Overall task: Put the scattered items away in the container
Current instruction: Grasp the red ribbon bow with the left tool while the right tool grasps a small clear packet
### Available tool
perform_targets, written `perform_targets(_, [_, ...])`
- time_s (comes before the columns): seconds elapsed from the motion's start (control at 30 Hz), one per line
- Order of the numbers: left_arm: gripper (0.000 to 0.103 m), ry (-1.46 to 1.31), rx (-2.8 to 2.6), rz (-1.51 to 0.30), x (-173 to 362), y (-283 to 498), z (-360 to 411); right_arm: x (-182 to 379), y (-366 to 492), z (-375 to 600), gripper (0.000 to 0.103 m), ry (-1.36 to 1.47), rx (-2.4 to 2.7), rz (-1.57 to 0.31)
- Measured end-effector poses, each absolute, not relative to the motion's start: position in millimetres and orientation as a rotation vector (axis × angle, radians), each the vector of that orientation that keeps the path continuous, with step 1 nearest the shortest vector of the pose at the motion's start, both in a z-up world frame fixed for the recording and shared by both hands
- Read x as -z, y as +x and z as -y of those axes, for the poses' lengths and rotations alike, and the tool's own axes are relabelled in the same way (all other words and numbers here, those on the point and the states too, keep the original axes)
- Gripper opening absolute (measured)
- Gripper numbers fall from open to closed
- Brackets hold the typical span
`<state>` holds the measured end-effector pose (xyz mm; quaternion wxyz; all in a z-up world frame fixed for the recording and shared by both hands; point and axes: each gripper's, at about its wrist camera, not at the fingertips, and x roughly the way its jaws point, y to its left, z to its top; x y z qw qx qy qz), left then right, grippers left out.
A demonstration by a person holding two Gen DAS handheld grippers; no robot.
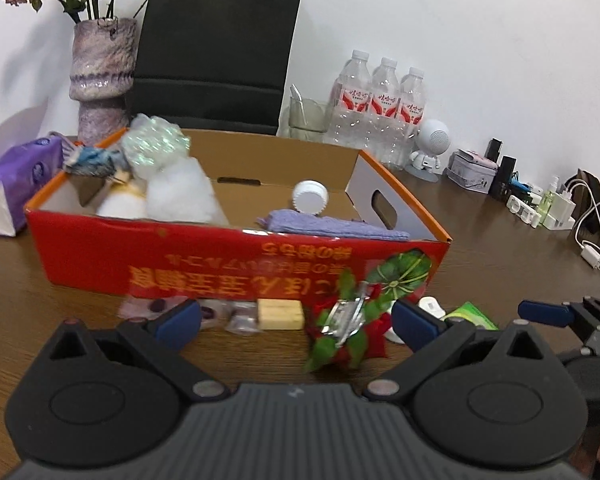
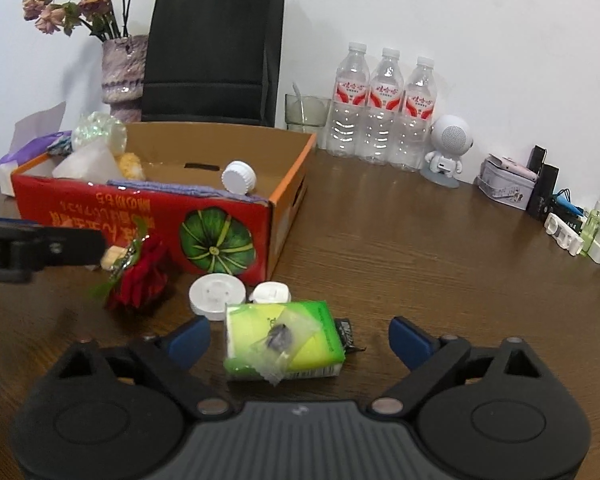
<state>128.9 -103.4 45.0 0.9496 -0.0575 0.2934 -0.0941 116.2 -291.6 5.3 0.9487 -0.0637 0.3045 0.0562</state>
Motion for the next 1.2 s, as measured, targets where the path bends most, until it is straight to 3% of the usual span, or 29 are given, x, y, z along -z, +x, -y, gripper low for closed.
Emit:
perform_targets(0.13, [0.099,-0.137,0.164,-0.605,-39,139,116,-6,114,298,0.081,-0.089,-0.140,-0.602])
perform_targets(0.23, [0.092,-0.143,0.155,-0.622,-33,145,123,-4,117,301,0.063,-0.066,-0.152,-0.608])
perform_targets(0.3, [0.083,-0.134,0.146,-0.641,-29,148,129,-1,118,302,0.051,-0.057,-0.167,-0.617])
perform_targets(0.37, [0.061,-0.126,0.139,-0.662,-23,150,132,-1,116,301,0.048,-0.055,-0.173,-0.609])
perform_targets(0.43, [0.050,-0.134,0.150,-0.683,-19,151,132,-1,114,298,0.040,-0.077,-0.163,-0.596])
perform_targets(0.5, [0.047,-0.140,0.150,-0.674,-19,148,129,-2,112,297,0.019,-0.089,-0.160,-0.586])
perform_targets(0.77, [0.041,-0.187,0.190,-0.659,-24,140,117,-5,106,294,0.018,-0.125,-0.152,-0.566])
perform_targets(1.2, [0.040,-0.209,0.258,-0.598,-42,120,98,-29,103,288,0.018,-0.096,-0.171,-0.512])
